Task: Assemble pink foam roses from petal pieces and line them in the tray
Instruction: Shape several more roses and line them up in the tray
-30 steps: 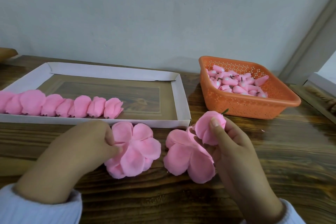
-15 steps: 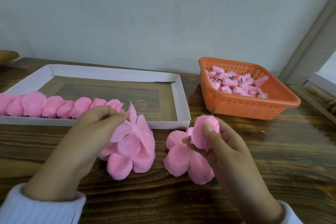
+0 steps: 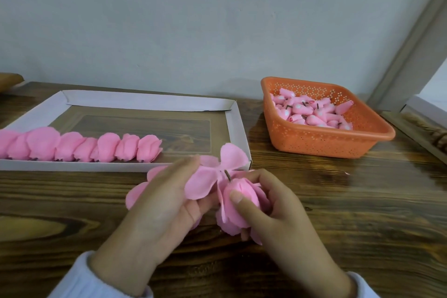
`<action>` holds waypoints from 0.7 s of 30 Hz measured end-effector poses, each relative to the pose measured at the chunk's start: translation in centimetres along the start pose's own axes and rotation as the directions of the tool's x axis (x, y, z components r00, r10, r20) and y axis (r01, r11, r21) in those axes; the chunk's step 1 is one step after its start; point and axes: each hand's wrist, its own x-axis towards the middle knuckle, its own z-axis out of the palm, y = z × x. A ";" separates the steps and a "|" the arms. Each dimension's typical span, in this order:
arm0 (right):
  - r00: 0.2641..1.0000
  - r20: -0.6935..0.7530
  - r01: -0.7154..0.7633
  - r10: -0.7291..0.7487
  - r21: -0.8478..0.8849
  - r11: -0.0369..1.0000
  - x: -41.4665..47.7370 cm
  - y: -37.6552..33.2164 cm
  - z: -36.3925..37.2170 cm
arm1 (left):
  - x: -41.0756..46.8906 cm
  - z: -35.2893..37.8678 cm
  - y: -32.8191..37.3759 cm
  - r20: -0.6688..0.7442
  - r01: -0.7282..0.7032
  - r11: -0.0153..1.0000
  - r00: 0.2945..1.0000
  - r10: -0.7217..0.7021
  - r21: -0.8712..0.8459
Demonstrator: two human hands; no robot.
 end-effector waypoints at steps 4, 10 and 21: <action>0.999 -0.031 -0.027 0.025 -0.048 0.998 0.2 0.1 -0.1 | 0.1 -0.8 -0.6 0.102 0.115 0.990 0.989 -0.106 -0.086; 0.999 -0.023 -0.032 0.031 -0.042 0.999 0.2 0.1 0.1 | -0.4 -1.0 -1.1 0.066 -0.017 0.960 0.998 -0.002 0.278; 0.999 0.053 0.000 -0.009 0.171 0.985 0.5 -0.3 -0.3 | -0.6 -1.1 -1.6 0.574 -0.639 0.525 0.759 0.308 0.563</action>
